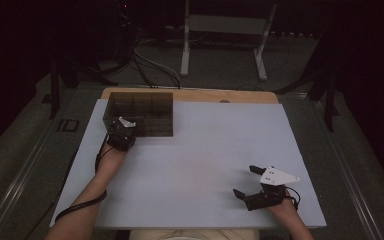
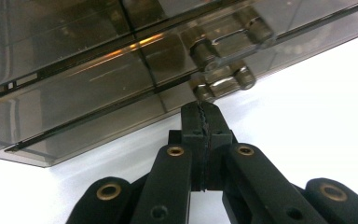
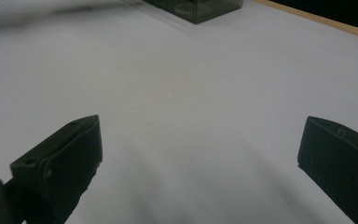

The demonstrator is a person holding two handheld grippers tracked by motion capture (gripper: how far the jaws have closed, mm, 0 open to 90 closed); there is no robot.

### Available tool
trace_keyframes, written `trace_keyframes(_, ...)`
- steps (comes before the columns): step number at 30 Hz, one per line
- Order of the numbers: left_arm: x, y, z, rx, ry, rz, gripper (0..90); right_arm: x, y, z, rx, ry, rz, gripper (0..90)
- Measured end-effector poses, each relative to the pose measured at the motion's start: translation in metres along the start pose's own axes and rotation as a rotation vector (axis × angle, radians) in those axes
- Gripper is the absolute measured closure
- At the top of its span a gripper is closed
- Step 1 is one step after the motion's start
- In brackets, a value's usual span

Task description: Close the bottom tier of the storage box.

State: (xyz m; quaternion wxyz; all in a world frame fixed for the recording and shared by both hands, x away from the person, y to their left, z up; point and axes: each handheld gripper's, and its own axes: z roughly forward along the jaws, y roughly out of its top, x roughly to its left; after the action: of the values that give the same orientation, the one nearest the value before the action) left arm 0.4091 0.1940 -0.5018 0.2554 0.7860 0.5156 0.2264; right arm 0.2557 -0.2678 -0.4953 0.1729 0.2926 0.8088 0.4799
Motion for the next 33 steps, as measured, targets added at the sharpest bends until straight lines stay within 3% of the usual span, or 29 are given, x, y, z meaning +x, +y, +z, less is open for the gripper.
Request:
trace_keyframes(9,-0.002,0.000,-0.006,-0.018,-0.025,-0.028,81.3,0.000,0.000,0.000,-0.001,0.001,0.000,0.0)
trace_keyframes(12,-0.004,0.000,-0.007,-0.021,-0.027,-0.031,70.7,0.000,0.000,0.000,0.001,0.001,0.000,0.0)
trace_keyframes(14,-0.003,0.000,-0.008,-0.023,-0.038,-0.043,69.0,0.000,0.000,0.000,0.002,0.001,-0.001,0.0)
trace_keyframes(19,-0.005,0.001,-0.007,-0.013,-0.040,-0.044,51.1,0.001,0.000,0.000,0.002,0.003,-0.001,0.0)
trace_keyframes(20,-0.007,0.001,-0.007,-0.008,-0.029,-0.042,51.1,0.000,0.000,0.000,0.002,0.003,-0.001,0.0)
trace_keyframes(21,-0.008,0.001,-0.006,0.003,-0.013,-0.032,41.2,0.000,0.000,0.000,0.002,0.003,-0.001,0.0)
trace_keyframes(23,-0.010,0.003,-0.004,0.031,-0.025,-0.036,32.2,0.000,0.000,0.000,0.002,0.004,-0.002,0.0)
trace_keyframes(25,-0.012,0.003,-0.002,0.039,-0.002,-0.029,20.6,0.000,0.000,0.001,0.003,0.004,-0.003,0.0)
trace_keyframes(29,-0.014,0.005,0.000,0.085,-0.055,-0.002,8.8,0.001,0.000,0.000,0.003,0.004,-0.002,0.0)
trace_keyframes(33,-0.017,0.005,0.003,0.114,-0.089,0.028,2.6,0.000,0.000,0.000,0.003,0.005,-0.002,0.0)
